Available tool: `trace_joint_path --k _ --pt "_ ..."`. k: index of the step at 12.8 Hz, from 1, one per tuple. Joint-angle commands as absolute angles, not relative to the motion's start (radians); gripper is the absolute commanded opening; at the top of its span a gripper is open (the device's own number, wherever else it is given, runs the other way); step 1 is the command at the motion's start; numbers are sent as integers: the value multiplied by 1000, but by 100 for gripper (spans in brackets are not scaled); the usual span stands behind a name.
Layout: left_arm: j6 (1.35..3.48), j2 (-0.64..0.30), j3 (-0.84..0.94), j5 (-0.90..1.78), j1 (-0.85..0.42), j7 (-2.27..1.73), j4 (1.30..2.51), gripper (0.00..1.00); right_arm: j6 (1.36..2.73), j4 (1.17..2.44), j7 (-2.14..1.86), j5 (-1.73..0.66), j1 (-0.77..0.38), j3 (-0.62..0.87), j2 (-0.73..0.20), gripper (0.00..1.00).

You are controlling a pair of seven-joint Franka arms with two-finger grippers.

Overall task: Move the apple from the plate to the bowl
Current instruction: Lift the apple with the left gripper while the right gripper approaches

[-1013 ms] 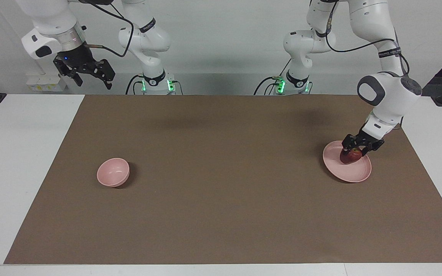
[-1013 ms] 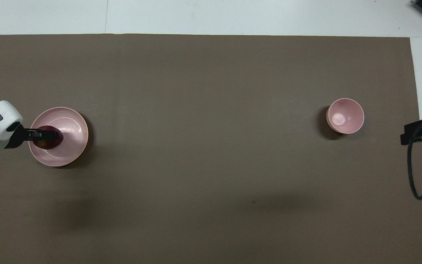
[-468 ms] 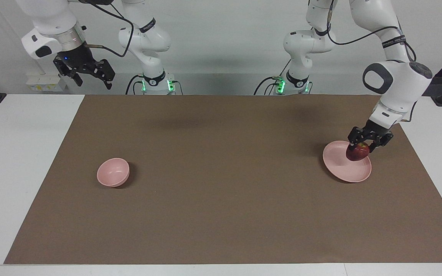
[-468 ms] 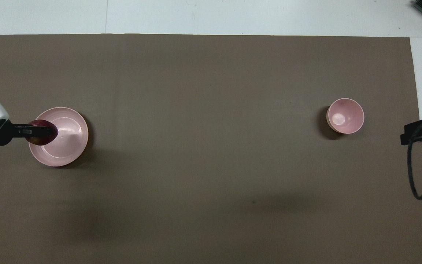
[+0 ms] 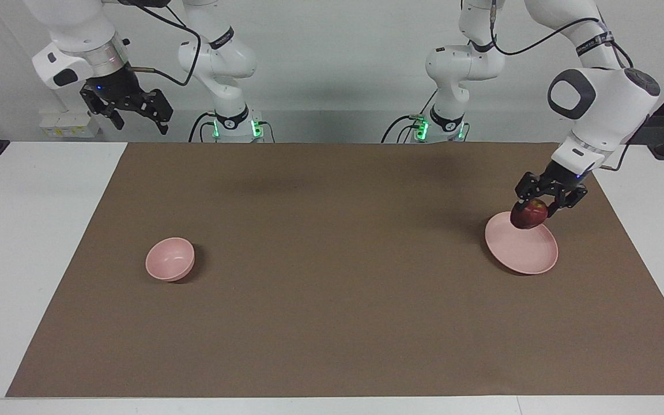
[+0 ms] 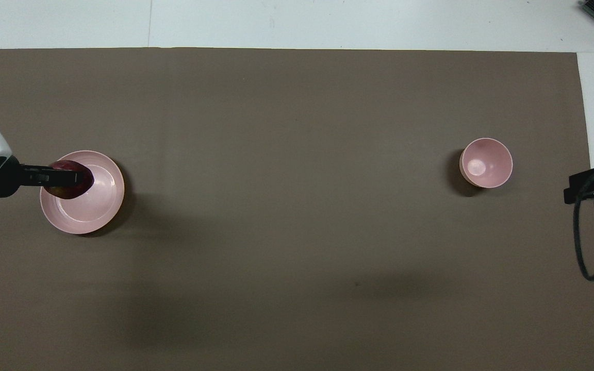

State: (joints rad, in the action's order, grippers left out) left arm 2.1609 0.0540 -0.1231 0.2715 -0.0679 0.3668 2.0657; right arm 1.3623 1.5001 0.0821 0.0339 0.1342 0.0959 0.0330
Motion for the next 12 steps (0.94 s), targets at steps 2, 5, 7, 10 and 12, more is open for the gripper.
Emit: trace_joint_path --k 2,5,7,10,12 --pt "2137 43 -133 354 -148 327 2029 0 1362 1513 78 14 144 98 49 100" --pt "2148 43 -133 356 -245 186 2028 0 1362 1513 78 14 144 98 49 100" --pt "2148 43 -132 365 -294 155 2026 0 1342 1520 87 50 155 86 54 100" --pt "2138 49 -126 487 -343 141 2029 0 1353 1519 86 38 207 51 54 100" --pt "2137 54 -126 566 -367 141 2033 0 1356 1517 78 25 198 54 54 100"
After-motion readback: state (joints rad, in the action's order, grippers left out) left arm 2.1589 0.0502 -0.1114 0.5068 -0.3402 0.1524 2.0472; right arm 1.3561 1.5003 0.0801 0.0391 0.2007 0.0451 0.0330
